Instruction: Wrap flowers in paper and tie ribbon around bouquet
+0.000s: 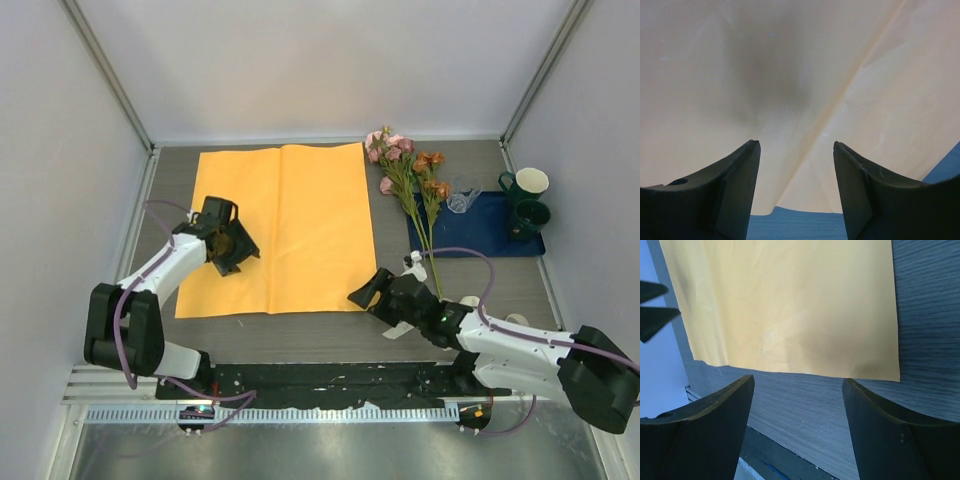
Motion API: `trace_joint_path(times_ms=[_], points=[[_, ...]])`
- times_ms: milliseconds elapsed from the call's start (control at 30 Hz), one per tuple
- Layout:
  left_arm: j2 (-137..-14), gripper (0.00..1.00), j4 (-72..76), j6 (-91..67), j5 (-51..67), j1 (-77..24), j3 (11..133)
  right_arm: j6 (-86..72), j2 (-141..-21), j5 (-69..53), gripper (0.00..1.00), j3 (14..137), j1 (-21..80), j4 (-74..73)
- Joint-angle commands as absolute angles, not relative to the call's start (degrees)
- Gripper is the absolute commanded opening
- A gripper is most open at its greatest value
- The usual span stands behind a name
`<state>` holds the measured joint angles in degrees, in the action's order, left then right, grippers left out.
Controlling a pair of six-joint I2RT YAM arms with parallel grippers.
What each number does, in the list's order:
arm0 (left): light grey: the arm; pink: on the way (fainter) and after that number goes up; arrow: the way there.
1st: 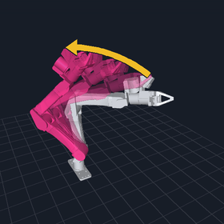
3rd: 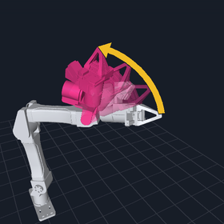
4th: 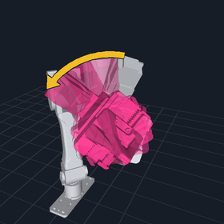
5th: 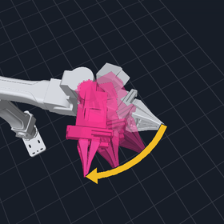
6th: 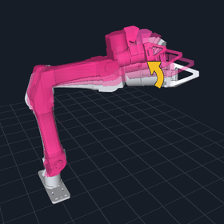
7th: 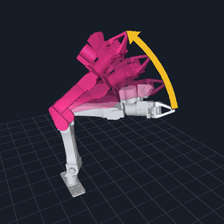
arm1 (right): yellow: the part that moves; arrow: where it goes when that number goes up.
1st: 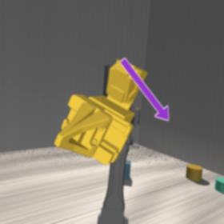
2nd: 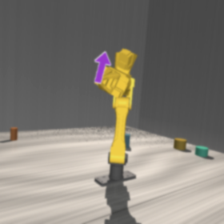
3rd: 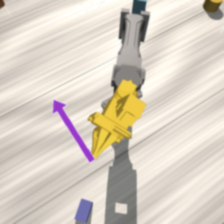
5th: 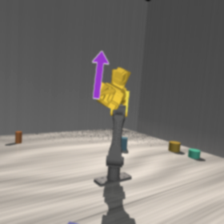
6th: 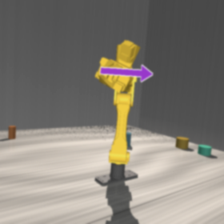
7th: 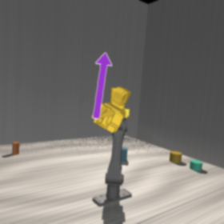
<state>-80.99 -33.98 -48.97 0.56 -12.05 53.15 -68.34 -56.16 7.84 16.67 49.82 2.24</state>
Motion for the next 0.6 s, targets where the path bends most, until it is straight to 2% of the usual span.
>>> trace_joint_path(times_ms=[0,267,400,567], points=[[-79.9,0.62,-28.3,-53.6,1.0,-12.7,48.4,-74.3,-59.1,13.6,0.78,16.0,49.8,8.6],[-80.1,0.52,-26.5,-57.8,0.5,-16.3,40.0,-72.3,-69.8,10.6,0.76,17.3,44.7,13.1],[-80.0,0.52,-25.2,-63.1,1.2,-19.6,35.8,-64.5,-73.0,9.9,0.76,19.8,40.2,12.9],[-79.5,0.52,-21.6,-69.7,2.7,-24.3,31.1,-52.0,-82.9,6.7,0.76,27.4,34.2,11.1]])
